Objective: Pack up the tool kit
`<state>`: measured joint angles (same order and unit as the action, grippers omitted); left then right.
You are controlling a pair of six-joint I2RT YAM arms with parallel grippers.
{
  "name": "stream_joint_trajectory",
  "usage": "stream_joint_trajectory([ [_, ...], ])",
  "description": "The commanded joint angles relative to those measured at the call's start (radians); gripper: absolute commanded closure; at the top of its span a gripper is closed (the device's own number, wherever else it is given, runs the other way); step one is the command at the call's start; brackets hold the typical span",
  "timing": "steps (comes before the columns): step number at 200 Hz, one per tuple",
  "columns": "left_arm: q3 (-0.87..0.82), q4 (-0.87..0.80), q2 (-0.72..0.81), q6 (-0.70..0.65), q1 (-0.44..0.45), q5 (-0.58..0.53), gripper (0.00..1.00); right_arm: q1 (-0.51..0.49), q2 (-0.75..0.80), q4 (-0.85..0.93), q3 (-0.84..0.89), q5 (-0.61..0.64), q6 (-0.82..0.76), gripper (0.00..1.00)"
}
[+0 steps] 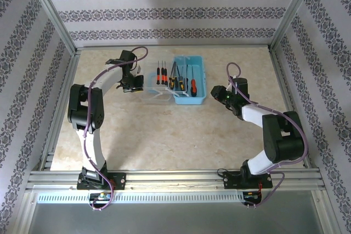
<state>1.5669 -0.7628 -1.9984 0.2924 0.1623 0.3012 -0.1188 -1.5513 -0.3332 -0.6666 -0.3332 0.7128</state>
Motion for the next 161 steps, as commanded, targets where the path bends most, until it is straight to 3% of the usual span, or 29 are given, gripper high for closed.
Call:
stream_joint_trajectory([
  [1,0.037,-0.067,0.08,-0.04,0.003,-0.118,1.0,0.004,-0.034,0.02,-0.011,-0.006,0.008,0.72],
  [89,0.156,-0.218,0.148,-0.112,0.038,-0.268,1.0,-0.11,-0.175,0.021,-0.103,-0.071,-0.009,0.73],
  [161,0.386,-0.427,0.128,-0.136,0.122,-0.339,1.0,-0.156,-0.23,0.015,-0.137,-0.089,-0.001,0.73],
])
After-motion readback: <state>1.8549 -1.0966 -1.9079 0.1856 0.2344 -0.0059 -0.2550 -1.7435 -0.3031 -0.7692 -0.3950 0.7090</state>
